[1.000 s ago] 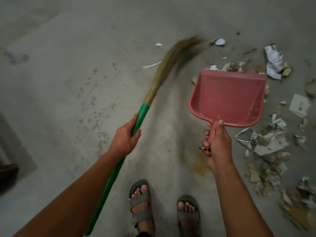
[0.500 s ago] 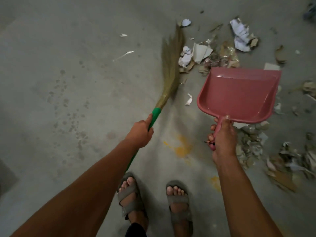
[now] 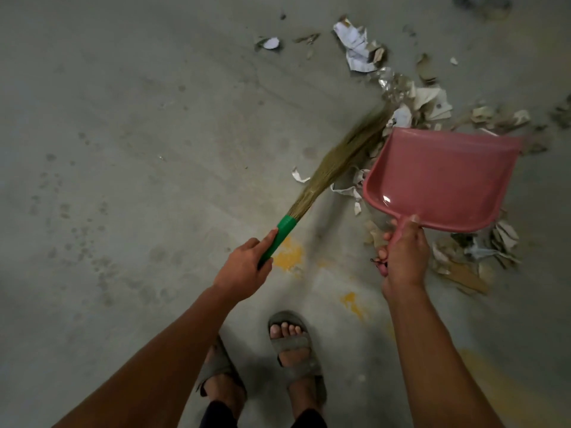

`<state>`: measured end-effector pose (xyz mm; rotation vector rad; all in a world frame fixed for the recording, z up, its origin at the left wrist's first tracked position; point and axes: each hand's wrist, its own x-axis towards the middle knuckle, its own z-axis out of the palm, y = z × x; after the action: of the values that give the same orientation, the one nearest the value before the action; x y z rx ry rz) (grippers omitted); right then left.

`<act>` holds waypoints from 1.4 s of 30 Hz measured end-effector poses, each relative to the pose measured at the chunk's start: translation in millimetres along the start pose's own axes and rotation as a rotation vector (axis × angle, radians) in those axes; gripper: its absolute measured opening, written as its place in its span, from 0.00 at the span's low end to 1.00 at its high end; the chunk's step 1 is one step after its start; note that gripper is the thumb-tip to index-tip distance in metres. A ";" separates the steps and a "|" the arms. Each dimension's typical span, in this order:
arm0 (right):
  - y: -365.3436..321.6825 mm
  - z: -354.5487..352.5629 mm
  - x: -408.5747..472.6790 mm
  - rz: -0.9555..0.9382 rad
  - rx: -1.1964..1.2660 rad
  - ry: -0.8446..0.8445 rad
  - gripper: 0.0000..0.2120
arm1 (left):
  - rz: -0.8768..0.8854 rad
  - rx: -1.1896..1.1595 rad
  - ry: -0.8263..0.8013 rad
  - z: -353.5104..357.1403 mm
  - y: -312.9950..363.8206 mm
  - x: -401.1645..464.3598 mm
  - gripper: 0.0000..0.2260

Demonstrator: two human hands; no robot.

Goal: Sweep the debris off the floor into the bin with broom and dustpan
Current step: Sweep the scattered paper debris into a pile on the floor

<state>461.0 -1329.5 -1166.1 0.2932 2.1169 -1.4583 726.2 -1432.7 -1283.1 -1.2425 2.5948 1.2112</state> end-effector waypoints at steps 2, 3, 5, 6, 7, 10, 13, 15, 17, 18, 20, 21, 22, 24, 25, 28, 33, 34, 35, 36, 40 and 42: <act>0.0 -5.1 -0.6 0.002 0.019 -0.008 0.21 | -0.020 -0.036 0.042 -5.3 1.4 -7.0 0.32; 0.4 -5.8 -1.4 0.004 0.021 -0.014 0.20 | -0.030 -0.054 0.069 -8.7 2.0 -11.3 0.32; 1.9 -4.5 -3.5 0.011 0.021 -0.037 0.20 | -0.056 -0.074 0.130 -17.6 1.4 -20.9 0.31; 2.8 -2.7 -4.9 0.015 0.018 -0.056 0.20 | -0.076 -0.085 0.165 -22.3 -0.9 -26.3 0.31; 3.3 0.2 -7.1 0.017 0.013 -0.080 0.21 | -0.107 -0.098 0.199 -27.0 -4.0 -32.1 0.31; 3.9 12.4 -16.0 0.022 -0.019 -0.160 0.20 | -0.241 -0.132 0.289 -42.3 -16.1 -50.9 0.32; 6.6 24.5 -23.4 0.015 -0.042 -0.224 0.20 | -0.415 -0.149 0.380 -55.2 -30.1 -69.7 0.32; 9.8 31.0 -26.9 0.014 -0.057 -0.260 0.20 | -0.540 -0.179 0.435 -59.5 -43.8 -80.9 0.31; 13.5 35.3 -29.1 0.012 -0.066 -0.283 0.19 | -0.683 -0.191 0.460 -59.7 -60.0 -88.7 0.31; 15.6 36.4 -29.5 0.009 -0.068 -0.290 0.19 | -0.750 -0.177 0.450 -58.2 -67.6 -91.4 0.32; 20.5 37.2 -28.3 0.008 -0.068 -0.295 0.19 | -0.856 -0.149 0.384 -50.4 -79.1 -95.4 0.32; 23.2 37.0 -27.0 0.010 -0.067 -0.294 0.19 | -0.882 -0.145 0.346 -44.7 -80.2 -97.3 0.32; 26.0 36.4 -24.9 0.015 -0.068 -0.288 0.19 | -0.877 -0.138 0.312 -38.0 -78.5 -98.6 0.31; 31.5 32.5 -20.3 0.034 -0.075 -0.271 0.18 | -0.817 -0.119 0.258 -21.8 -67.8 -100.0 0.31; 33.8 29.3 -17.7 0.043 -0.079 -0.264 0.18 | -0.780 -0.112 0.233 -13.0 -60.5 -99.2 0.32; 40.4 14.5 -8.8 0.062 -0.086 -0.239 0.20 | -0.664 -0.080 0.157 20.6 -34.6 -94.1 0.33; 40.3 -10.8 3.1 0.079 -0.093 -0.163 0.20 | -0.504 -0.101 0.025 67.1 28.6 -76.4 0.33; 39.7 -15.3 5.1 0.080 -0.090 -0.153 0.20 | -0.465 -0.104 0.004 74.1 39.5 -71.6 0.33; 39.0 -19.3 6.7 0.083 -0.083 -0.144 0.20 | -0.425 -0.112 -0.015 79.9 49.2 -67.1 0.33; 37.9 -23.0 7.9 0.084 -0.076 -0.139 0.20 | -0.385 -0.123 -0.025 84.3 57.8 -63.5 0.33; 29.7 -31.9 8.9 0.084 -0.077 -0.112 0.21 | -0.265 -0.180 -0.008 84.0 83.4 -59.6 0.32; 24.9 -35.0 8.8 0.079 -0.074 -0.091 0.21 | -0.212 -0.196 0.040 76.6 89.5 -64.5 0.32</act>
<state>454.5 -1288.9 -1181.5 0.2743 2.0571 -1.3201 687.9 -1306.3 -1258.6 -1.5450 2.3405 1.4368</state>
